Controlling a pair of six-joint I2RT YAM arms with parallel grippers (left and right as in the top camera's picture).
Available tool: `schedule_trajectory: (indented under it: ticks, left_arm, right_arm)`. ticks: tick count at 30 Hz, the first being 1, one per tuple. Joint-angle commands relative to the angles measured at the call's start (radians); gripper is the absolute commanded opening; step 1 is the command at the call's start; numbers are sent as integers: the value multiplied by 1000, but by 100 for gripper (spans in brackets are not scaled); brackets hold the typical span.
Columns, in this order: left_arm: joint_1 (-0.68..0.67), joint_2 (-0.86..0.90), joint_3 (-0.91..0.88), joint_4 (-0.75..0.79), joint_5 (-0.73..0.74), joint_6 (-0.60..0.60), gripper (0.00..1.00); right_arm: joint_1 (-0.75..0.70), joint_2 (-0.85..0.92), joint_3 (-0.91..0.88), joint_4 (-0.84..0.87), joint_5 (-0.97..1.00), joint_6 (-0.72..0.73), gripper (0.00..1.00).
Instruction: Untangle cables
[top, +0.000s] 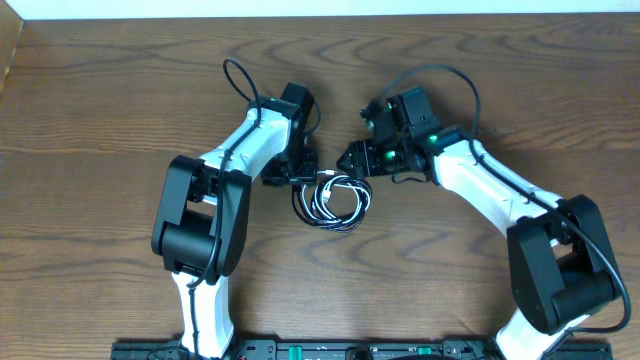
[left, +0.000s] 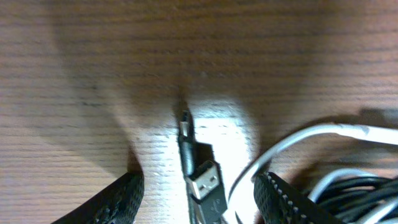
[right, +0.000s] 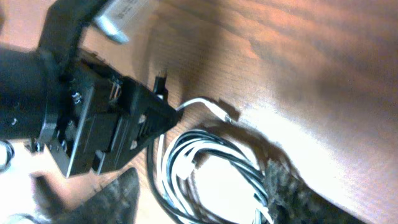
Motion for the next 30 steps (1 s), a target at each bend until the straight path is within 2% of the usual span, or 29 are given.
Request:
schedule_trajectory:
  ticks: [1,5,7,10,14,21,26,30]
  left_arm:
    - [0,34,-6,-18,70,13,62]
    - [0,34,-6,-65,70,13,61]
    - [0,34,-6,-82,70,12,56]
    - [0,34,-7,-114,70,-4,53]
    - [0,34,-13,-124,70,-28,53]
    - [0,34,-13,-120,126,-40,52]
    - [-8,34,-13,-79,152,-35,37]
    - [-28,34,-13,-28,153,-35,32]
  right_arm:
    - [43,-17,21,-27,95,-215,67]
    - [79,-6,21,-87,177,-362,71]
    - [98,1,21,-114,238,-422,71]
    - [120,24,20,-145,385,-443,72]
    - [121,67,20,-140,390,-443,70]
    - [111,81,21,-132,396,-431,58]
    - [93,82,21,-168,526,-385,51]
    - [66,82,21,-217,647,-266,33]
